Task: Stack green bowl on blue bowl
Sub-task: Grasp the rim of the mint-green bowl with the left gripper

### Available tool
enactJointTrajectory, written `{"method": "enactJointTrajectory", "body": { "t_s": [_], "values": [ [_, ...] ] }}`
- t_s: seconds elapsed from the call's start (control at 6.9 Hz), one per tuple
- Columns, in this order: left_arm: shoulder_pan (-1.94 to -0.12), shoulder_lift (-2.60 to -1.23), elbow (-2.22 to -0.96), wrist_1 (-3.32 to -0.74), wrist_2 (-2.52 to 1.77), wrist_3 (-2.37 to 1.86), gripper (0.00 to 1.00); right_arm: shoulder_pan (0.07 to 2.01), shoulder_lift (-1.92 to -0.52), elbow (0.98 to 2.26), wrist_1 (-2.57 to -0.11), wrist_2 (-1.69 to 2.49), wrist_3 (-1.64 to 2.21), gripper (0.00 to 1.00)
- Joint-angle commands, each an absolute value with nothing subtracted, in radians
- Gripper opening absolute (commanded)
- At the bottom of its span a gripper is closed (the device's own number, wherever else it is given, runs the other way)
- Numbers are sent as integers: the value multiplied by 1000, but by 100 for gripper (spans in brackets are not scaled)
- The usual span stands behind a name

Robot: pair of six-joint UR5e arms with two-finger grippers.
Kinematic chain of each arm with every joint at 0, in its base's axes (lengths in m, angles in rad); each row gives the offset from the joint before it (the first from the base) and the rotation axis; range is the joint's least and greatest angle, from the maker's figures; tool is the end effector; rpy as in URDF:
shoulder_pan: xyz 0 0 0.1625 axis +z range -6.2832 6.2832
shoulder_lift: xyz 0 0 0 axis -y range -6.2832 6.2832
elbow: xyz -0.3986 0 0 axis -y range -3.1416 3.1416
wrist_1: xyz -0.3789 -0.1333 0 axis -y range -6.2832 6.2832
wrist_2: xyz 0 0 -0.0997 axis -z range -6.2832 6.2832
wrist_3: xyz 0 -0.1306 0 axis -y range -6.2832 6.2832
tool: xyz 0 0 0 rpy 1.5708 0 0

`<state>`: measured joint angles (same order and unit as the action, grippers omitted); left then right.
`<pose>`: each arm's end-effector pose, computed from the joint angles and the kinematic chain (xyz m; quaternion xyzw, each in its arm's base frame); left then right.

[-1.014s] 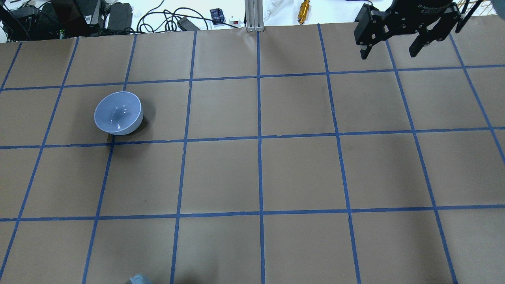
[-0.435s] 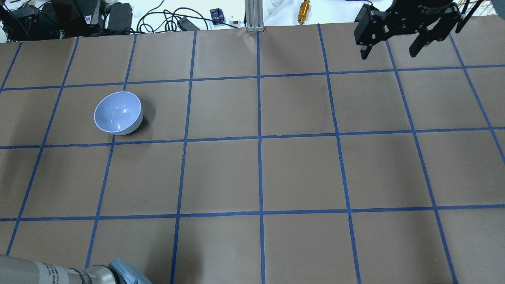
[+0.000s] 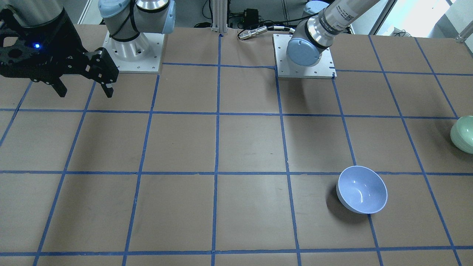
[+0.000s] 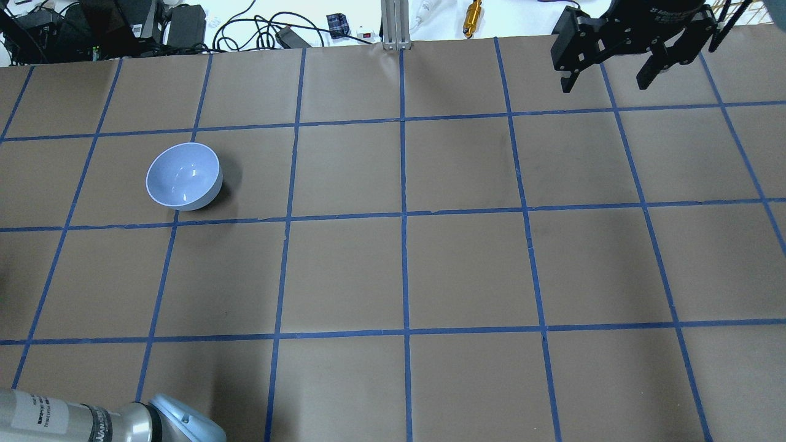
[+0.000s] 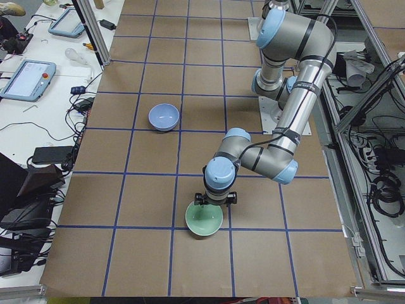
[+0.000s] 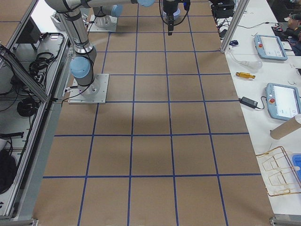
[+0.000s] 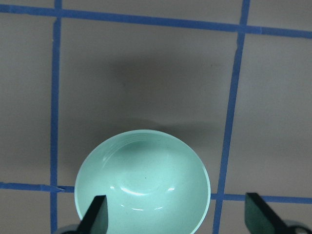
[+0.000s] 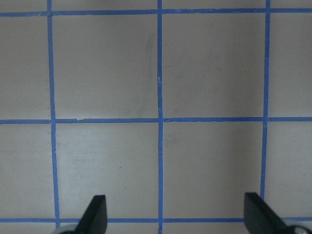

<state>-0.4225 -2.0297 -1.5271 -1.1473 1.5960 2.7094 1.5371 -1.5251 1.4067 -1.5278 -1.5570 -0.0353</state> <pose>0.5159 -0.3745 0.2373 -0.7036 -0.7105 -0.0133 0.0005 0.1181 -0.5080 0.4827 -0.0011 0.9993 -0.0379 0.0056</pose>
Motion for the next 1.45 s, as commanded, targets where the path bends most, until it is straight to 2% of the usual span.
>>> {"method": "enactJointTrajectory", "body": {
  "t_s": [0.0, 1.01, 1.16, 1.3],
  "values": [
    [-379, -2101, -1537, -1114, 1544, 2807, 100, 1537, -1526, 1407, -1528, -1557, -34, 100],
    [-376, -2178, -1586, -982, 1545, 2813, 100, 1537, -1526, 1407, -1528, -1557, -34, 100],
    [-374, -2178, -1594, -965, 1545, 2813, 81, 1537, -1526, 1407, -1528, -1557, -34, 100],
    [-374, -2177, -1595, -944, 1543, 2815, 28, 1537, -1525, 1407, -1528, -1557, -34, 100]
  ]
}}
